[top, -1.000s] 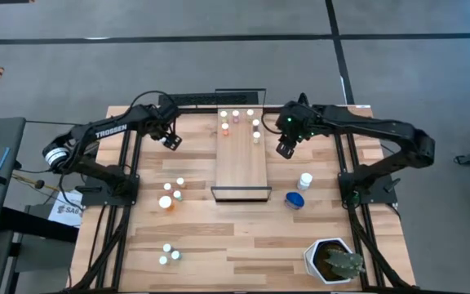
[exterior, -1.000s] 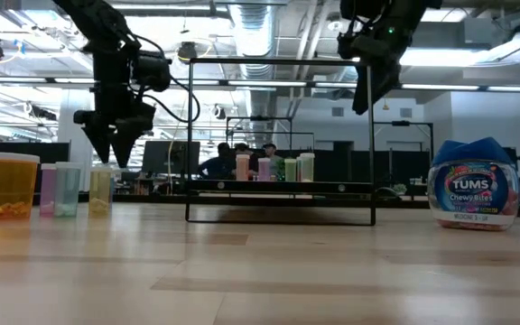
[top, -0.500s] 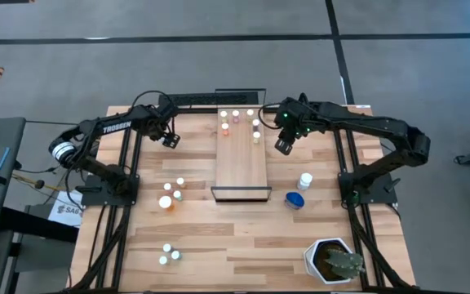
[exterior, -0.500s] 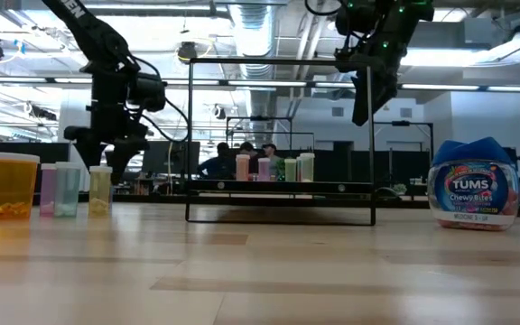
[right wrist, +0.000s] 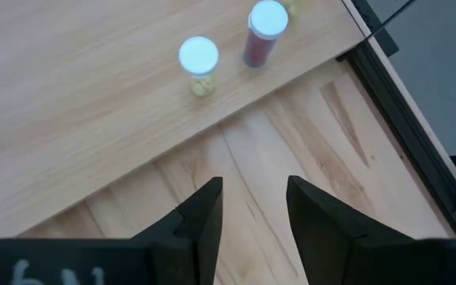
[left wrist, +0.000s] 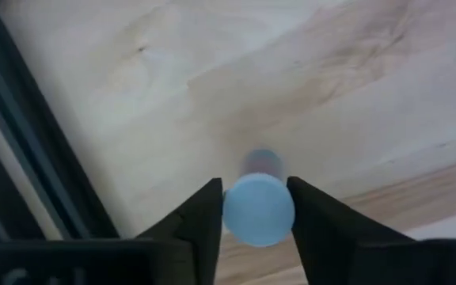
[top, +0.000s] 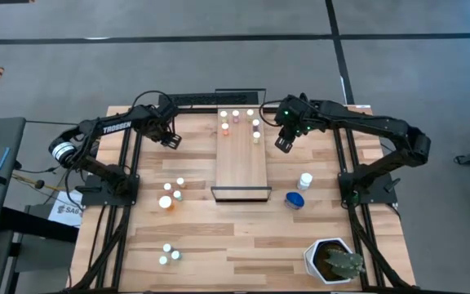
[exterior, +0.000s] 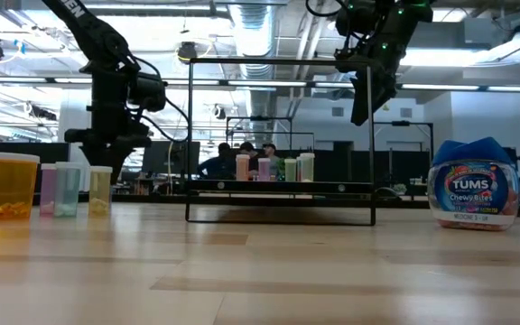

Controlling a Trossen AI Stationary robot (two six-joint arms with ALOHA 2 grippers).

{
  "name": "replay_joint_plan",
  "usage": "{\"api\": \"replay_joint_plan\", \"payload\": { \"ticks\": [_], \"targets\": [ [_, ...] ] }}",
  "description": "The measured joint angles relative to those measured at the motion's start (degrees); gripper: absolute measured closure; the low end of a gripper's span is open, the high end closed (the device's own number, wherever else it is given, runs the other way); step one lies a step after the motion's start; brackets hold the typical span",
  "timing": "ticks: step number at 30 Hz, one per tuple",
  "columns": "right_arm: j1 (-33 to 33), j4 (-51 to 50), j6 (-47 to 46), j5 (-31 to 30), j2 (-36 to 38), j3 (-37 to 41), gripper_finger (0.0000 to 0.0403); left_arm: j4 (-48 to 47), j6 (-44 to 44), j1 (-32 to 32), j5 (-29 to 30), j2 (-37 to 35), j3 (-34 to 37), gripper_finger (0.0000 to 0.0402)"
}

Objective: Pick and place medicine bottles onto shelf by color
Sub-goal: Put the blue pill bottle on the shelf

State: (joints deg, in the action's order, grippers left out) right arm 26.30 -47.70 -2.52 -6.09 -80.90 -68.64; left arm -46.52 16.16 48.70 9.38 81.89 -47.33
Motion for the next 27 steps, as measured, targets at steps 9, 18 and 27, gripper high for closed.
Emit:
{"api": "replay_joint_plan", "payload": {
  "ticks": [9,18,27],
  "targets": [
    [0.01,-0.04,0.49,0.00,0.00,0.00,0.0245,-0.62,1.23,-1.64,-1.65,0.02,-3.86,0.0309],
    [0.01,-2.16,0.48,0.00,0.00,0.00,0.0246,-4.64,2.71,-14.09,-2.07,0.02,-17.95,0.0300],
    [0.05,-3.02,0.70,0.02,0.00,-0.02,0.0247,-8.92,0.31,-28.03,-1.34,9.89,-32.71,0.0304]
  ]
}}
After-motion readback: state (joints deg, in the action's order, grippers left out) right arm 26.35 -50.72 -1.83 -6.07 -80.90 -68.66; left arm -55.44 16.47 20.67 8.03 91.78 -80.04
